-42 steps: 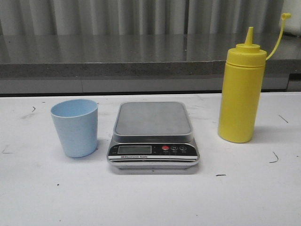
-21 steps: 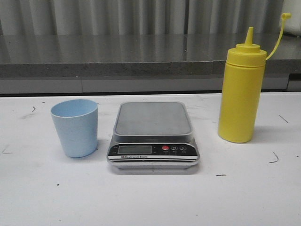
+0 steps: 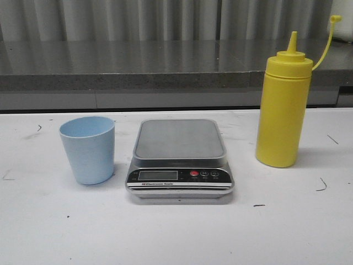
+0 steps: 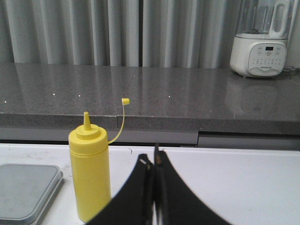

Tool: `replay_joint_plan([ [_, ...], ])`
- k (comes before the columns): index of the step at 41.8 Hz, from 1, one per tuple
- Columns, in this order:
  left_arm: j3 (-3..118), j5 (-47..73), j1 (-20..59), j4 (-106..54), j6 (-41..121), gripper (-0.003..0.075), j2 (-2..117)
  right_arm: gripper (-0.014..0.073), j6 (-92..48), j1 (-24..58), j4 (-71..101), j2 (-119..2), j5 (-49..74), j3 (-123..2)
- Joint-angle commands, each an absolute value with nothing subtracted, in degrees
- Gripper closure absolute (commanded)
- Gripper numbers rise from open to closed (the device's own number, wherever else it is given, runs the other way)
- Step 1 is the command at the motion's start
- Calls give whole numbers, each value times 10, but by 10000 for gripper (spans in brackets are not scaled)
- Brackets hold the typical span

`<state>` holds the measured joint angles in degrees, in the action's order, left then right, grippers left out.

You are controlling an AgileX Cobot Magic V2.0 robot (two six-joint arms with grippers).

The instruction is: Pour seasoning into cup on scale with both arms

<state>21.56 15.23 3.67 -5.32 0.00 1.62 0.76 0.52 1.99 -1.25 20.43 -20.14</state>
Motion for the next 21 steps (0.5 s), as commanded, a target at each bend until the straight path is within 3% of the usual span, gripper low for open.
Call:
replay_joint_plan([
  [1, 300, 188, 37, -39, -3, 740, 70, 662, 0, 2, 15, -63, 222, -275],
  [10, 398, 289, 37, -39, -3, 740, 195, 662, 0, 2, 11, -180, 338, -376],
  [21, 393, 296, 37, -39, -3, 740, 287, 662, 0, 2, 11, -276, 341, -376],
])
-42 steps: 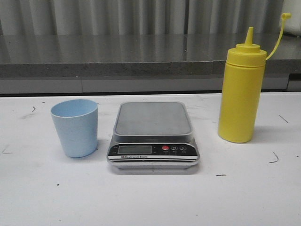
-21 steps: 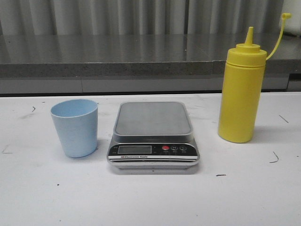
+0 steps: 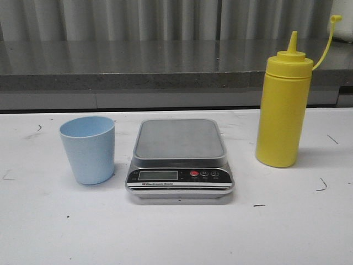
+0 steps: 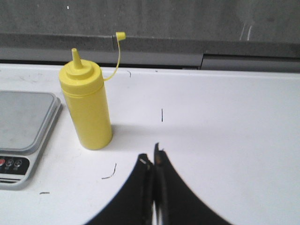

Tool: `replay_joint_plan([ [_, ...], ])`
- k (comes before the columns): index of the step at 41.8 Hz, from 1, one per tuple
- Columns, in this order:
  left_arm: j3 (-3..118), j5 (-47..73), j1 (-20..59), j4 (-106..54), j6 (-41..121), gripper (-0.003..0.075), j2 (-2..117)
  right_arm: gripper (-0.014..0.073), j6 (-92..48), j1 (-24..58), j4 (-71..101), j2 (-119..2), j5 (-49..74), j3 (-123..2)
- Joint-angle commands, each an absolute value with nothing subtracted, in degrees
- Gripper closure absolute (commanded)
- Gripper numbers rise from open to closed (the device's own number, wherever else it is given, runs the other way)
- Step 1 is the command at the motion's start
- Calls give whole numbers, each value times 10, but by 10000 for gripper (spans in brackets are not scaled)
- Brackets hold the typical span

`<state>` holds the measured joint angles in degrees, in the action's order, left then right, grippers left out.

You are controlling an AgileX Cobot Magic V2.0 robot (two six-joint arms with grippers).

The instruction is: Pour seasoning into cup on scale with both arms

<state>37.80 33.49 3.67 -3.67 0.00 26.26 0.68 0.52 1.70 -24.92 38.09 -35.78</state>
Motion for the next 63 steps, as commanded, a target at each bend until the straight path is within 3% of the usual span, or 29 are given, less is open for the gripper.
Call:
replay_joint_plan([
  [1, 393, 296, 37, -39, -3, 740, 293, 662, 0, 2, 11, -281, 341, -376],
  [8, 393, 310, 37, -39, -3, 740, 336, 652, -10, 2, 10, -321, 353, -375],
  [13, 393, 313, 37, -39, -3, 720, 362, 480, -30, 2, 10, -338, 364, -370],
  [17, 393, 312, 37, -39, -3, 606, 377, 254, -30, 2, 10, -350, 368, -367],
  [18, 393, 311, 37, -39, -3, 542, 381, 193, -30, 2, 10, -352, 368, -366],
  [23, 393, 311, 41, -39, -3, 296, 397, 39, -30, 2, 10, -356, 366, -356],
  [27, 400, 317, 57, -42, -3, 213, 416, 33, -30, 2, 10, -355, 372, -349],
  [45, 518, 399, 206, -43, -3, 230, 614, 33, -30, 2, 10, -355, 377, -349],
  [63, 665, 443, 211, -43, -3, 230, 855, 33, -30, 2, 10, -355, 377, -349],
])
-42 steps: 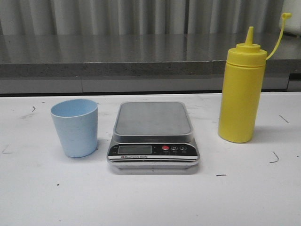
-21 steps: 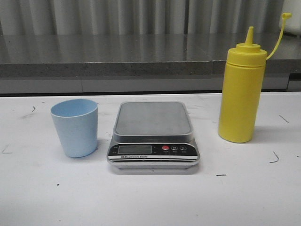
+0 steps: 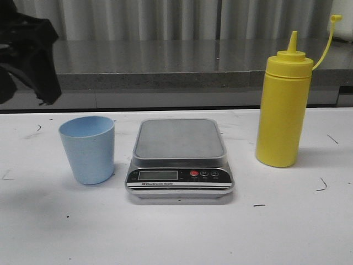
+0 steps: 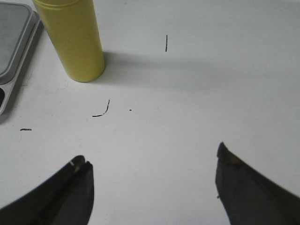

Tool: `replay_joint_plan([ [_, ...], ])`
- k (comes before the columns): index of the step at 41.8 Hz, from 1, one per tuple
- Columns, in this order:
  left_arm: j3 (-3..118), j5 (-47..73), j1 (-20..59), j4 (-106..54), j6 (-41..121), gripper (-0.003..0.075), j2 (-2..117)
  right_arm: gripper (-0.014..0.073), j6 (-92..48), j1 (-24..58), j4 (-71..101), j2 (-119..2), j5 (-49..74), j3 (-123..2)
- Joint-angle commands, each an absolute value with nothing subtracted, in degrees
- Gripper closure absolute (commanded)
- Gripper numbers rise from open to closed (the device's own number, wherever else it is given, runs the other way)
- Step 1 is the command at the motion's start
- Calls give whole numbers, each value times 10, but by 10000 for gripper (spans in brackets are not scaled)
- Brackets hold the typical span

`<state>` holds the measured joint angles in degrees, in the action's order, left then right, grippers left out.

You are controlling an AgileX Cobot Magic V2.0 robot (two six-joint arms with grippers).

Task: Pour seasoning into cup on scale with both arms
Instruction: 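Lower the left gripper over the light blue cup and grasp its rim, then lift the blue cup with the left gripper and lower it onto the scale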

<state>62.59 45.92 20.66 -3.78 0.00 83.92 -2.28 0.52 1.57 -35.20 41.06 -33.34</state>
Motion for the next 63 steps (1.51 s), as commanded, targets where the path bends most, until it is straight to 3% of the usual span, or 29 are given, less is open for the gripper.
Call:
replay_joint_plan([
  [1, 674, 445, 211, -43, -3, 230, 868, 33, -30, 2, 10, -355, 377, -349],
  [22, 756, 454, 211, -43, -3, 248, 1008, 33, -30, 2, 10, -355, 377, -349],
  [27, 758, 453, 211, -45, -3, 356, 1016, 33, -30, 2, 10, -355, 377, -349],
  [40, 761, 448, 211, -53, -3, 734, 1016, 33, -30, 2, 10, -355, 377, -349],
  [63, 916, 533, 258, -56, -3, 740, 998, 33, -30, 2, 10, -355, 377, -349],
])
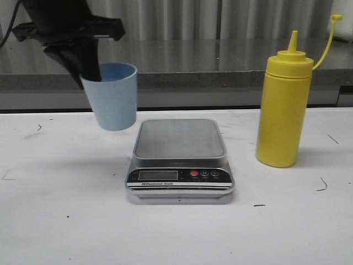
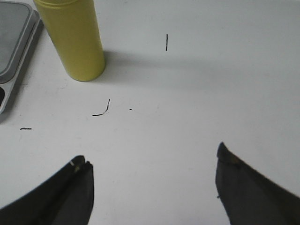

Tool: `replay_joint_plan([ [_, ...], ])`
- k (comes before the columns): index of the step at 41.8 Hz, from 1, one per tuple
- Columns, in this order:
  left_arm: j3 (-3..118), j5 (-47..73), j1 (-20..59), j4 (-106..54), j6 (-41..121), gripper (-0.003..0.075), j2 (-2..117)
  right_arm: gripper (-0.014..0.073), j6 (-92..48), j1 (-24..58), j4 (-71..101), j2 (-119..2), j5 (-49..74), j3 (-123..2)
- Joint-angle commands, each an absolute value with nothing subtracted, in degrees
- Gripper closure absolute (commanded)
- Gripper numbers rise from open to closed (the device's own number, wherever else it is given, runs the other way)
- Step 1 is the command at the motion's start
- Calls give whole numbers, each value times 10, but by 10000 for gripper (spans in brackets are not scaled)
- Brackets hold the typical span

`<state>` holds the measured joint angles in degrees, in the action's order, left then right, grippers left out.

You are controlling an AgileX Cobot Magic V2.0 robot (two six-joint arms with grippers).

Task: Pour seasoning into cup on scale with both arms
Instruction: 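Lift the blue cup with the left gripper and lower it onto the scale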

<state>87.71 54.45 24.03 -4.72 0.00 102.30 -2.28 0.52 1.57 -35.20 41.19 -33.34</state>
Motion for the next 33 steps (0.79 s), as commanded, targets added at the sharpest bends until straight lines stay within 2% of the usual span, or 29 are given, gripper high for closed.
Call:
replay_joint_plan([
  [1, 920, 531, 263, -56, -3, 740, 1002, 33, -30, 2, 10, -355, 377, -349],
  [17, 1045, 560, 314, -56, -8, 740, 1113, 33, -30, 2, 10, -355, 377, -349],
  [33, 1059, 548, 319, -56, -8, 739, 1137, 33, -30, 2, 10, -355, 377, -349],
])
